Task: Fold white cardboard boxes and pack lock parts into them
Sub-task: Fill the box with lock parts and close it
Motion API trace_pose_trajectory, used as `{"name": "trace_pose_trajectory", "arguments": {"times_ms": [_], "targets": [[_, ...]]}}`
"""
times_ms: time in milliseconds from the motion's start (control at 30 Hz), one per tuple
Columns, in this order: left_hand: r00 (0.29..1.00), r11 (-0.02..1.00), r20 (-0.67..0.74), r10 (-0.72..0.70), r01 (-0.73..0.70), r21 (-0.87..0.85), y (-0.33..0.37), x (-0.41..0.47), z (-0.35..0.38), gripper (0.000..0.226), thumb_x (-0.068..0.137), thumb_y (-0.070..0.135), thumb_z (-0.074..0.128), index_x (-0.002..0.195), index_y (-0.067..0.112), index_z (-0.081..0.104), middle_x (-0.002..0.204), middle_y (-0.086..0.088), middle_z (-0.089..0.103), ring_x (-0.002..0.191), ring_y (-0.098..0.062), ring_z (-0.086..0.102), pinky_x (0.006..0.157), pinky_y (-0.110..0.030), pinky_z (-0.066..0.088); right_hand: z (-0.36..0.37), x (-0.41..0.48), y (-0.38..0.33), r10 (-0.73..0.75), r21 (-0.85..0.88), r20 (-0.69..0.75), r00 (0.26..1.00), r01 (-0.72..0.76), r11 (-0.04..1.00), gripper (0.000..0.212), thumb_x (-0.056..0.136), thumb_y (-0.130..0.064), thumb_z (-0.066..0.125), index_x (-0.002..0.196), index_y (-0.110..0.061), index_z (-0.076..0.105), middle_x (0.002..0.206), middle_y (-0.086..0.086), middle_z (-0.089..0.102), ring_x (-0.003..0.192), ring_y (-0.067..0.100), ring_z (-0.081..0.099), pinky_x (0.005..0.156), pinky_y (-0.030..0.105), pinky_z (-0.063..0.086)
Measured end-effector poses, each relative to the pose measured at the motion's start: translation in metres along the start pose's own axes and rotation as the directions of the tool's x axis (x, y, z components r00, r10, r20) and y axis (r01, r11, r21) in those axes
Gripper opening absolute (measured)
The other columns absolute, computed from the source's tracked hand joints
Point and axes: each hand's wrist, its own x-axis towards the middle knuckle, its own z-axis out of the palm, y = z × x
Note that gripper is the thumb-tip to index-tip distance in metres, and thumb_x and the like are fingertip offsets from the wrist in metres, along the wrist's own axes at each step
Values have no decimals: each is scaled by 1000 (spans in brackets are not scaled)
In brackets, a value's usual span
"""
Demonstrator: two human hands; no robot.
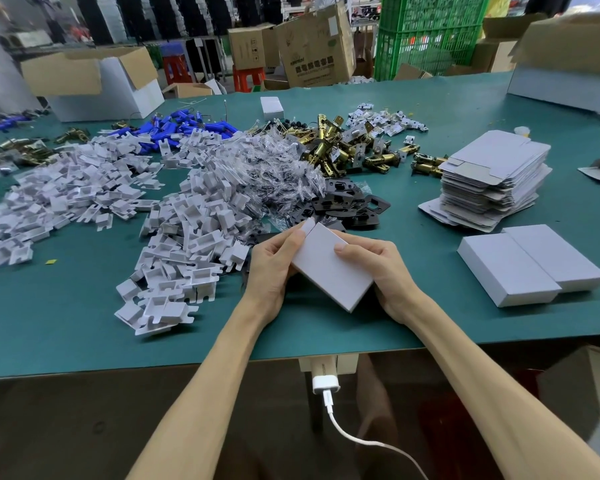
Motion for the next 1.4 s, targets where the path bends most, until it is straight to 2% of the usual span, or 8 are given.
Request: {"name": "trace_pose_trajectory", "arguments": {"times_ms": [200, 300, 467, 767, 933, 1067, 1233, 1400], "targets": [[1000, 1000, 13, 2, -2, 4, 1, -1, 1, 21, 102, 23, 63, 106, 23, 84, 99, -3, 75, 82, -11, 59, 71, -23, 52, -1, 0, 0, -3, 2, 0, 1000, 3, 1000, 29, 92, -25, 68, 120, -25, 77, 102, 9, 77, 80, 17, 69, 68, 20, 54], [1000, 1000, -21, -2, 2, -4, 0, -1, 1, 21, 102, 20, 63, 103, 21, 84, 98, -4, 74, 83, -14, 58, 70, -24, 52, 0, -1, 0, -5, -10, 8, 1000, 5, 1000, 32, 92, -27, 68, 122, -24, 76, 106, 10, 77, 82, 17, 69, 69, 19, 53], [999, 1000, -42, 5, -5, -2, -1, 0, 1, 21, 103, 20, 62, 113, 18, 81, 99, -3, 76, 84, -14, 59, 71, -25, 53, 1, -1, 0, -4, -22, 23, 1000, 5, 1000, 29, 96, -25, 67, 124, -27, 75, 108, 9, 77, 84, 15, 69, 71, 19, 53], [997, 1000, -75, -25, 23, -16, -1, 1, 1, 28, 105, 23, 59, 125, 9, 74, 109, -13, 73, 95, -24, 59, 86, -42, 50, 2, -1, -1, 1, -41, 28, 1000, 0, 999, 36, 91, -33, 69, 126, -30, 73, 117, 8, 76, 93, 19, 69, 82, 27, 53], [999, 999, -16, -31, 30, -19, 1, -1, 1, 28, 105, 29, 57, 120, 14, 75, 107, -9, 75, 92, -19, 63, 81, -33, 55, 2, -2, -2, 2, -17, 1, 1000, -2, 1000, 32, 93, -27, 69, 125, -27, 74, 117, 9, 75, 91, 18, 68, 80, 25, 53], [999, 999, 50, -13, 11, 47, 2, -2, 2, 42, 98, 44, 55, 120, 13, 73, 104, -5, 77, 91, -16, 68, 82, -29, 60, 0, -2, -2, 4, 34, -40, 999, -3, 999, 33, 90, -25, 69, 123, -23, 75, 115, 11, 76, 87, 19, 69, 74, 23, 54], [995, 996, 97, 18, -26, 86, 4, -3, 3, 40, 100, 49, 49, 125, 27, 72, 118, -4, 76, 103, -16, 68, 91, -31, 58, 0, -2, -2, -13, 34, -48, 999, 15, 999, 29, 93, -24, 68, 120, -27, 77, 109, 8, 77, 85, 17, 69, 71, 21, 55], [981, 996, 190, 49, -63, 70, 6, -5, 3, 39, 108, 43, 46, 142, 35, 61, 143, 6, 65, 133, -17, 60, 109, -37, 51, 1, -1, -2, -11, 27, -34, 999, 12, 1000, 30, 92, -29, 69, 122, -29, 76, 110, 7, 77, 85, 16, 70, 70, 20, 55]]}}
